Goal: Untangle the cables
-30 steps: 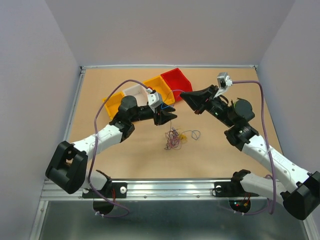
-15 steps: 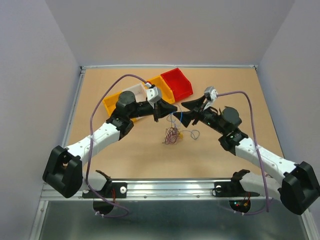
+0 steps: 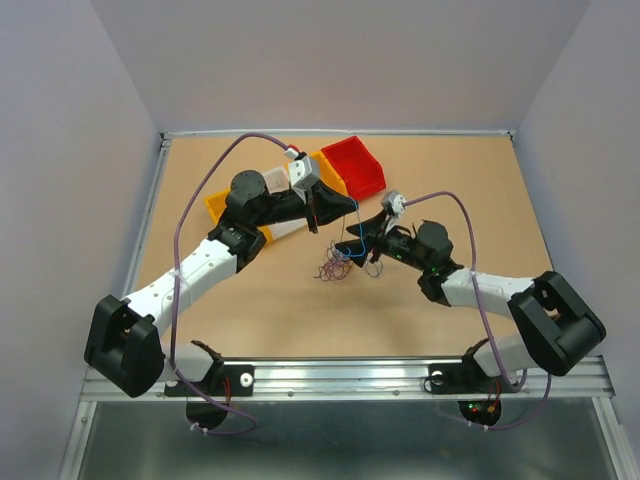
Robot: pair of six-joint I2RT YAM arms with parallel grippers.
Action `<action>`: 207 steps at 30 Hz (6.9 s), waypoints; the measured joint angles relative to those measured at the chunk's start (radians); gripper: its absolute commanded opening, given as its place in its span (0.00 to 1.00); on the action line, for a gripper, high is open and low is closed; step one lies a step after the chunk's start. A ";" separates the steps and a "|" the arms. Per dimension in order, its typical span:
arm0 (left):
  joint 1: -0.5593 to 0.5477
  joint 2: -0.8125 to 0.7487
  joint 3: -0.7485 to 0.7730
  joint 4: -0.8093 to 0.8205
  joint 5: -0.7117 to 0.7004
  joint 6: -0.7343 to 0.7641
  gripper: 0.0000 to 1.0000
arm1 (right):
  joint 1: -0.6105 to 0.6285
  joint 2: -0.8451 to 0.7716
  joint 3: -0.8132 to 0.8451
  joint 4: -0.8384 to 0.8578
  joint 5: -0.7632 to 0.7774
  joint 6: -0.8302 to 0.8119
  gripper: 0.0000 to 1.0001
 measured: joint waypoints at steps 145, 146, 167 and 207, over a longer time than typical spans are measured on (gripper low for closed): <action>0.597 0.280 0.223 -0.758 -0.628 0.504 0.73 | 0.035 -0.109 -0.102 -0.363 0.484 0.063 0.75; 0.591 0.257 0.223 -0.760 -0.632 0.504 0.75 | 0.035 -0.121 -0.102 -0.366 0.510 0.063 0.75; 0.191 0.072 0.162 -0.669 -0.515 0.457 0.79 | 0.035 -0.072 -0.101 -0.505 0.542 0.080 0.01; -0.029 0.230 -0.193 0.330 0.043 0.091 0.52 | 0.035 -0.344 0.385 -0.529 0.048 0.090 0.01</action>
